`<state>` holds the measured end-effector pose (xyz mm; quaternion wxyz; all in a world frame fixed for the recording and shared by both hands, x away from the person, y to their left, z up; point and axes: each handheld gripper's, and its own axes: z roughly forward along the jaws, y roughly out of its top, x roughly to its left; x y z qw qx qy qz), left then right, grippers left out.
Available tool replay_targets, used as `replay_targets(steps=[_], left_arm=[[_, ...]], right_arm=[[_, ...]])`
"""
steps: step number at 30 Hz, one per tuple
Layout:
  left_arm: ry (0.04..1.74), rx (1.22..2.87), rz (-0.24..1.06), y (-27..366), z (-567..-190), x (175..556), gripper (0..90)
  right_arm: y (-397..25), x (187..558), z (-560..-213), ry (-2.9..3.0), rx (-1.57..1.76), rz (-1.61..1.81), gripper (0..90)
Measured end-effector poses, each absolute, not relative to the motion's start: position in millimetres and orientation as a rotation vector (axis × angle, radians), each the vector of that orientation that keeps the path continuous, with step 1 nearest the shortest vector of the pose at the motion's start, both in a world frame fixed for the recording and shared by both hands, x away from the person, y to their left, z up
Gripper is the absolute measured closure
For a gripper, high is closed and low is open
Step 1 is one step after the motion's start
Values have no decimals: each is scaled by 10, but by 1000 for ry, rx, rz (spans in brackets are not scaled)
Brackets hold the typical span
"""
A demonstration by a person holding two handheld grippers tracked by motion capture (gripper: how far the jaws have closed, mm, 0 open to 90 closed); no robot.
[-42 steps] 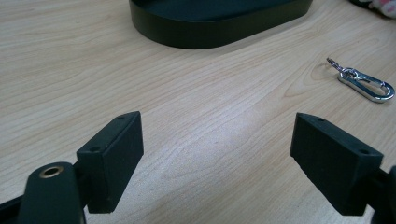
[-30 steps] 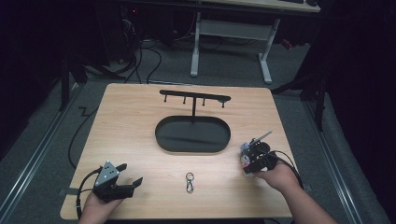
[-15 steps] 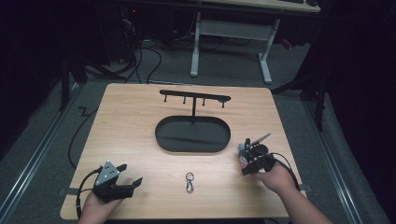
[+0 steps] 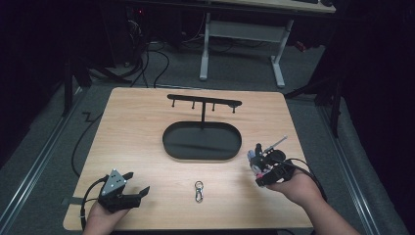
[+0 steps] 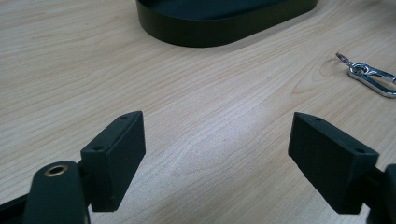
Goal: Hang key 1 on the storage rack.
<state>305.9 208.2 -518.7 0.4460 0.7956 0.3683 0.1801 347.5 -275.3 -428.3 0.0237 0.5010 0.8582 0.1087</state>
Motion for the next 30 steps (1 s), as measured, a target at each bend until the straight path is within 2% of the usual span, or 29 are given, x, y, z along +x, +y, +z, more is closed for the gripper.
replay_targets(steps=[9, 17, 25, 30], left_arm=[[913, 1970, 451, 2081, -5200, 3062, 196], [918, 1962, 456, 2100, -5193, 3058, 196], [919, 1968, 457, 2081, -5200, 3047, 196], [919, 1971, 456, 2081, -5201, 3050, 196]], right_arm=[[-2558, 3416, -4196, 2707, 1460, 364, 448], [-2354, 3276, -4195, 2813, 1216, 379, 448], [-2320, 3121, -4183, 2839, 1040, 324, 447], [-2356, 3069, -4199, 2847, 1040, 321, 446]])
